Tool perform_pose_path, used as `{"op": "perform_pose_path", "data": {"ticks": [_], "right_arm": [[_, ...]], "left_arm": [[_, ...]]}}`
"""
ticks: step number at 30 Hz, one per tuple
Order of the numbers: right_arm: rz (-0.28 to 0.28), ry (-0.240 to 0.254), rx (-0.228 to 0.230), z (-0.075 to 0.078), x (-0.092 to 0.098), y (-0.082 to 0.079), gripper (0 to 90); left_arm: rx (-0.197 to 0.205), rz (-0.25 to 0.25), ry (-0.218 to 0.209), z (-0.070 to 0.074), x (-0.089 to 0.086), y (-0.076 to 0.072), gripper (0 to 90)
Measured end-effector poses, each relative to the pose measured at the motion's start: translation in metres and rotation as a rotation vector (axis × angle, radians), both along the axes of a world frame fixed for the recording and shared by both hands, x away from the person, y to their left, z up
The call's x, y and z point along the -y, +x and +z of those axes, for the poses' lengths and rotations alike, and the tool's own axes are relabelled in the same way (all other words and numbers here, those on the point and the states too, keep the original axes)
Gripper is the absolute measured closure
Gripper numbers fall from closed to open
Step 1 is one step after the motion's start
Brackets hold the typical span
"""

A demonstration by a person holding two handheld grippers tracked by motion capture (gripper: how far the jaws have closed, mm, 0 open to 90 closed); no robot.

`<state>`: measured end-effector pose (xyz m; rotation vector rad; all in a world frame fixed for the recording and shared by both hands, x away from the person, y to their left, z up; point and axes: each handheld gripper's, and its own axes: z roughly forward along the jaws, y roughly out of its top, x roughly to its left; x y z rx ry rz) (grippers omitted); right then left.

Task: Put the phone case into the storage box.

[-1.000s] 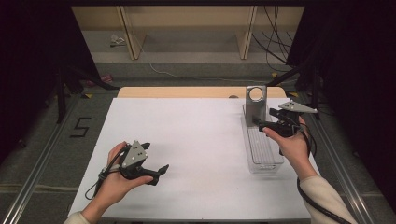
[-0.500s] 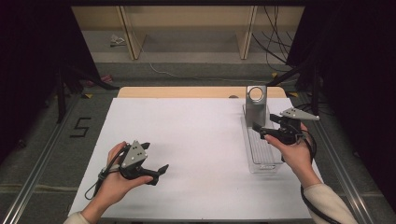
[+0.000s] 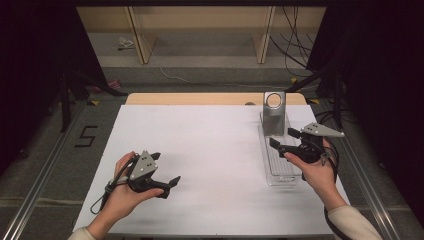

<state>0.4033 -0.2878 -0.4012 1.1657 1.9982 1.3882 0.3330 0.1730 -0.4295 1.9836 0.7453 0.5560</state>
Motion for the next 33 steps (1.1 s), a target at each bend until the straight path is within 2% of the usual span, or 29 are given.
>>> {"op": "perform_pose_path", "data": {"ticks": [33], "right_arm": [[0.051,-0.012,-0.003,-0.013,0.006,-0.032,16.0]], "left_arm": [[0.009,-0.005,-0.008,0.002,-0.001,-0.007,2.8]]}}
